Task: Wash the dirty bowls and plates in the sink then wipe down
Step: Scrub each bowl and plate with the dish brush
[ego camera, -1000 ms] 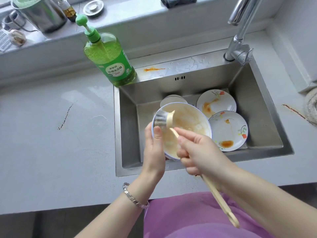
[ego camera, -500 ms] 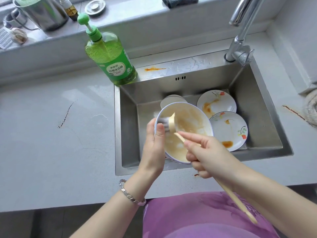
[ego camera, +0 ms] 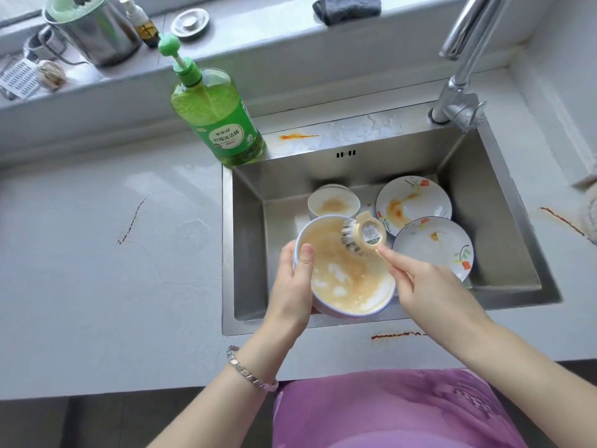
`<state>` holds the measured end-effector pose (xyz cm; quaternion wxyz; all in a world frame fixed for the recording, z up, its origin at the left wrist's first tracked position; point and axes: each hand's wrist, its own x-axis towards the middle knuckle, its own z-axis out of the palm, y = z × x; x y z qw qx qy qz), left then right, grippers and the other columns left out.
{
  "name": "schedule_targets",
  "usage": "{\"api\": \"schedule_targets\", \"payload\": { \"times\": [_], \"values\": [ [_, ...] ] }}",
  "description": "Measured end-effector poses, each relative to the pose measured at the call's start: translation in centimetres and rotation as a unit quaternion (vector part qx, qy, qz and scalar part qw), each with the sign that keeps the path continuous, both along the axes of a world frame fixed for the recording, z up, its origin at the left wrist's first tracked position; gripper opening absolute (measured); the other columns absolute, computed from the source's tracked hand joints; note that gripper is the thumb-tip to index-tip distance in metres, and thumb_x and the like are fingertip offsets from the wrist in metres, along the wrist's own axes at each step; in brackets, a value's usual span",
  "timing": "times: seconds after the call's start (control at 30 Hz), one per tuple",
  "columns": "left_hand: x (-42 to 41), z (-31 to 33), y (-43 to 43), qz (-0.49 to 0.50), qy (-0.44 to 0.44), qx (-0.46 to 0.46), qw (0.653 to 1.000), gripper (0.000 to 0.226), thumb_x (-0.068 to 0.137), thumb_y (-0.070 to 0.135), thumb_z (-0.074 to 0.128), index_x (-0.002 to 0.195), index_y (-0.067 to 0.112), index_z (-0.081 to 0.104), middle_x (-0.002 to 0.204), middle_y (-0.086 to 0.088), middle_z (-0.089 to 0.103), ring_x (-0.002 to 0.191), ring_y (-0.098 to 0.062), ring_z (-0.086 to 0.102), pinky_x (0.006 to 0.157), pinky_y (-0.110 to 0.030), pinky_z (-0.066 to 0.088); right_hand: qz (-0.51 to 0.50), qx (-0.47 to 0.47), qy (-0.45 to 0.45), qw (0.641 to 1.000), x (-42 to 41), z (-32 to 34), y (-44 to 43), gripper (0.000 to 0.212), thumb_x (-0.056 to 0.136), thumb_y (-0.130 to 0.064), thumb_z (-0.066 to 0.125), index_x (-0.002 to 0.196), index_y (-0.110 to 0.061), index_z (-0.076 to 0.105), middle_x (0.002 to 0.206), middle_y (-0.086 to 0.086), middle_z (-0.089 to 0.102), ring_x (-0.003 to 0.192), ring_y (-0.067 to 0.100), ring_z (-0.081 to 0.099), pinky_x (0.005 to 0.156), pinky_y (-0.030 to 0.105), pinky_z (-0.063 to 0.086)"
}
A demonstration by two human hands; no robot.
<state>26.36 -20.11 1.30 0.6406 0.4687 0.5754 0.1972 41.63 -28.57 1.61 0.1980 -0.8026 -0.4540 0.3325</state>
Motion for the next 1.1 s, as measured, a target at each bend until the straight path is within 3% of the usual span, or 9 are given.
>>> {"api": "schedule_targets", "payload": {
  "times": [0.2, 0.33, 0.43, 0.57, 0.67, 0.77, 0.9, 1.03, 1.1],
  "values": [
    [-2.0, -0.5, 0.7, 0.046, 0.019, -0.039, 0.998, 0.02, 0.097, 0.047, 0.032, 0.101, 0.04, 0.051, 0.101, 0.008, 0.062, 0.075, -0.01, 0.068, 0.056, -0.031, 0.056, -0.195, 0.026, 0.179, 0.964, 2.7, -1.2, -2.0, 0.049, 0.088, -0.021, 0.062, 0.133, -0.033, 0.048, 0.062, -0.02, 0.063, 0.052, -0.005, 0.05, 0.049, 0.011, 0.038],
    [-1.9, -0.3, -0.1, -0.011, -0.039, -0.091, 0.995, 0.024, 0.094, 0.046, 0.033, 0.1, 0.042, 0.056, 0.089, 0.017, 0.071, 0.073, -0.002, 0.069, 0.056, -0.026, 0.056, -0.286, 0.015, 0.493, 0.821, 2.3, -2.5, -1.1, 0.076, 0.069, -0.03, 0.07, 0.139, -0.024, 0.04, 0.063, -0.007, 0.062, 0.039, 0.001, 0.024, 0.034, 0.012, 0.021],
    [-1.6, 0.0, -0.3, -0.074, -0.055, -0.107, 0.99, 0.03, 0.081, 0.052, 0.037, 0.102, 0.043, 0.056, 0.087, 0.02, 0.072, 0.076, -0.002, 0.07, 0.053, -0.023, 0.053, -0.251, 0.002, 0.59, 0.768, 2.3, -2.8, -0.9, 0.072, 0.071, -0.026, 0.075, 0.136, -0.021, 0.044, 0.067, -0.005, 0.051, 0.041, 0.002, 0.025, 0.032, 0.011, 0.023],
    [-1.3, -0.9, 0.3, -0.127, -0.008, -0.071, 0.989, 0.027, 0.086, 0.046, 0.042, 0.109, 0.043, 0.056, 0.094, 0.017, 0.07, 0.088, -0.007, 0.068, 0.062, -0.024, 0.055, -0.249, -0.021, 0.578, 0.777, 2.5, -3.4, -1.3, 0.068, 0.068, -0.025, 0.067, 0.133, -0.02, 0.048, 0.066, -0.003, 0.051, 0.04, 0.003, 0.027, 0.031, 0.012, 0.024],
    [-0.8, -1.8, 0.7, -0.178, 0.19, 0.146, 0.954, 0.033, 0.093, 0.032, 0.053, 0.126, 0.033, 0.051, 0.102, 0.009, 0.062, 0.098, -0.011, 0.059, 0.088, -0.03, 0.048, -0.297, -0.013, 0.509, 0.808, 2.2, -3.6, -0.9, 0.057, 0.078, -0.018, 0.07, 0.131, -0.02, 0.049, 0.063, -0.002, 0.052, 0.037, 0.004, 0.028, 0.032, 0.014, 0.024],
    [0.7, -1.3, -0.6, -0.265, 0.151, 0.242, 0.921, 0.039, 0.087, 0.028, 0.062, 0.124, 0.021, 0.054, 0.104, 0.008, 0.056, 0.099, -0.007, 0.055, 0.093, -0.023, 0.043, -0.322, -0.024, 0.393, 0.861, 1.6, -3.6, 0.1, 0.054, 0.079, -0.016, 0.069, 0.128, -0.026, 0.049, 0.069, -0.002, 0.054, 0.04, 0.002, 0.041, 0.036, 0.015, 0.03],
    [3.2, -1.2, -2.9, -0.409, 0.153, 0.209, 0.875, 0.017, 0.084, 0.021, 0.064, 0.099, 0.02, 0.055, 0.087, 0.011, 0.055, 0.077, -0.006, 0.049, 0.071, -0.019, 0.041, -0.324, -0.012, 0.312, 0.893, 0.7, -4.0, 1.2, 0.069, 0.07, -0.027, 0.074, 0.133, -0.027, 0.046, 0.111, 0.0, 0.063, 0.093, 0.015, 0.059, 0.077, 0.031, 0.05],
    [3.8, -1.1, -2.6, -0.311, 0.183, 0.26, 0.896, 0.037, 0.084, 0.007, 0.057, 0.062, 0.02, 0.031, 0.057, 0.007, 0.037, 0.053, -0.011, 0.035, 0.051, -0.019, 0.029, -0.27, 0.029, 0.305, 0.913, 0.7, -3.2, 1.8, 0.072, 0.068, -0.044, 0.077, 0.132, -0.03, 0.046, 0.105, -0.001, 0.063, 0.078, 0.008, 0.051, 0.068, 0.025, 0.041],
    [3.4, -0.7, -1.5, -0.246, 0.159, 0.202, 0.934, 0.03, 0.079, 0.001, 0.061, 0.062, 0.017, 0.042, 0.059, 0.003, 0.048, 0.054, -0.013, 0.043, 0.052, -0.019, 0.034, -0.232, 0.041, 0.281, 0.93, 1.7, -2.6, 1.5, 0.053, 0.081, -0.045, 0.064, 0.13, -0.031, 0.049, 0.094, -0.006, 0.065, 0.065, -0.001, 0.053, 0.059, 0.015, 0.04]
  ]
}}
